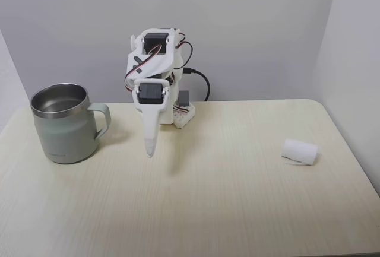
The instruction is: Grasp a dressing and put it in the cup.
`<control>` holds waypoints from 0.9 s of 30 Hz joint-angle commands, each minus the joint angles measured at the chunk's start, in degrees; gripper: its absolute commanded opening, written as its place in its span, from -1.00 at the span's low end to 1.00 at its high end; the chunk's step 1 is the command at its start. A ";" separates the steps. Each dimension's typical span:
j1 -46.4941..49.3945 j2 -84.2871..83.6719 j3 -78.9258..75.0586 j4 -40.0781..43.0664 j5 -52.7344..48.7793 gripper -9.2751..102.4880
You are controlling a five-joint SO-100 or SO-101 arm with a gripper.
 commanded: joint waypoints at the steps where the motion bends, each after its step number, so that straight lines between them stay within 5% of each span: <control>1: -1.05 -0.44 0.18 -0.44 -0.97 -0.84; 20: -1.41 -0.44 0.18 -0.44 -1.67 -0.84; 27: -2.90 -0.44 3.69 0.79 -10.81 -0.84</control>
